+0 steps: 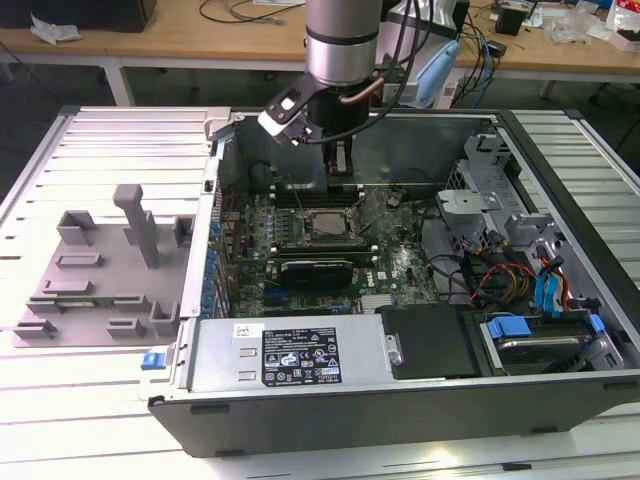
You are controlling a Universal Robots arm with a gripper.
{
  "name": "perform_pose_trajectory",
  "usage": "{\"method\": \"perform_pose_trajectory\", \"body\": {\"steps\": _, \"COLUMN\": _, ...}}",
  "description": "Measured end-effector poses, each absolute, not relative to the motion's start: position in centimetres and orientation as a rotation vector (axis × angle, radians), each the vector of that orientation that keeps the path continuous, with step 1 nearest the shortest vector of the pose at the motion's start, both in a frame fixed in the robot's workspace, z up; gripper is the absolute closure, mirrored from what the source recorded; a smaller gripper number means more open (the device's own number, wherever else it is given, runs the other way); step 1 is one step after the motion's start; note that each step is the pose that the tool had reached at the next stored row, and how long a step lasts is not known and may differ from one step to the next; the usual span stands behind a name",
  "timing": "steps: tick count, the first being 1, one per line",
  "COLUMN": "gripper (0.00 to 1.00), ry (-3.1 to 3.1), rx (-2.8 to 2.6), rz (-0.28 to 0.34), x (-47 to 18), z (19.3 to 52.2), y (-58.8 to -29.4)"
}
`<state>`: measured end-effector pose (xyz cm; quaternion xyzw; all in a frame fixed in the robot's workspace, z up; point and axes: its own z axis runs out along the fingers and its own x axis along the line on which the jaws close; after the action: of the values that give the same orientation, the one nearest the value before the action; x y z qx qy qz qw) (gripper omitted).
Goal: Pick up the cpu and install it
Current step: 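Close the cpu cover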
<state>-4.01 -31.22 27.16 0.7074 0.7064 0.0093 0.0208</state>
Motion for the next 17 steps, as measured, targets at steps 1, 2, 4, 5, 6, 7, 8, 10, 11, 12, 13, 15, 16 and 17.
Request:
{"method": "perform_pose_trajectory", "body": {"steps": 1, "gripper": 0.89, "ry": 2.19, "rx": 2.193, "rz": 0.029, "x": -4.01, "z": 27.25, "y": -31.22}}
{"method": "perform_pose_trajectory", "body": {"steps": 2, "gripper": 0.89, "ry": 2.19, "rx": 2.193, "rz": 0.029, "x": -4.01, "z": 27.39, "y": -31.22}}
{"method": "perform_pose_trajectory", "body": {"steps": 4, "gripper": 0.89, "ry": 2.19, "rx": 2.193, "rz": 0.029, "x": -4.01, "z": 27.78, "y": -31.22}}
{"method": "perform_pose_trajectory", "body": {"steps": 5, "gripper": 0.89, "ry": 2.19, "rx": 2.193, "rz": 0.029, "x": -4.01, "z": 27.78, "y": -31.21}}
{"method": "perform_pose_trajectory", "body": {"steps": 6, "gripper": 0.89, "ry": 2.19, "rx": 2.193, "rz": 0.029, "x": -4.01, "z": 27.77, "y": -31.21}}
{"method": "perform_pose_trajectory", "body": {"steps": 7, "gripper": 0.89, "ry": 2.19, "rx": 2.193, "rz": 0.029, "x": -4.01, "z": 27.79, "y": -31.21}}
{"method": "perform_pose_trajectory", "body": {"steps": 8, "gripper": 0.89, "ry": 2.19, "rx": 2.193, "rz": 0.029, "x": -4.01, "z": 27.79, "y": -31.21}}
{"method": "perform_pose_trajectory", "body": {"steps": 10, "gripper": 0.89, "ry": 2.191, "rx": 2.193, "rz": 0.029, "x": -3.95, "z": 27.8, "y": -31.22}}
{"method": "perform_pose_trajectory", "body": {"steps": 11, "gripper": 0.89, "ry": 2.191, "rx": 2.193, "rz": 0.029, "x": -3.93, "z": 27.8, "y": -31.22}}
{"method": "perform_pose_trajectory", "body": {"steps": 12, "gripper": 0.89, "ry": 2.19, "rx": 2.193, "rz": 0.029, "x": -3.87, "z": 27.8, "y": -31.22}}
{"method": "perform_pose_trajectory", "body": {"steps": 13, "gripper": 0.89, "ry": 2.19, "rx": 2.193, "rz": 0.029, "x": -3.79, "z": 27.8, "y": -31.22}}
{"method": "perform_pose_trajectory", "body": {"steps": 15, "gripper": 0.89, "ry": 2.19, "rx": 2.193, "rz": 0.029, "x": -3.64, "z": 27.8, "y": -31.22}}
{"method": "perform_pose_trajectory", "body": {"steps": 16, "gripper": 0.89, "ry": 2.19, "rx": 2.193, "rz": 0.029, "x": -3.49, "z": 27.8, "y": -31.22}}
{"method": "perform_pose_trajectory", "body": {"steps": 17, "gripper": 0.89, "ry": 2.19, "rx": 2.193, "rz": 0.029, "x": -3.39, "z": 27.8, "y": -31.22}}
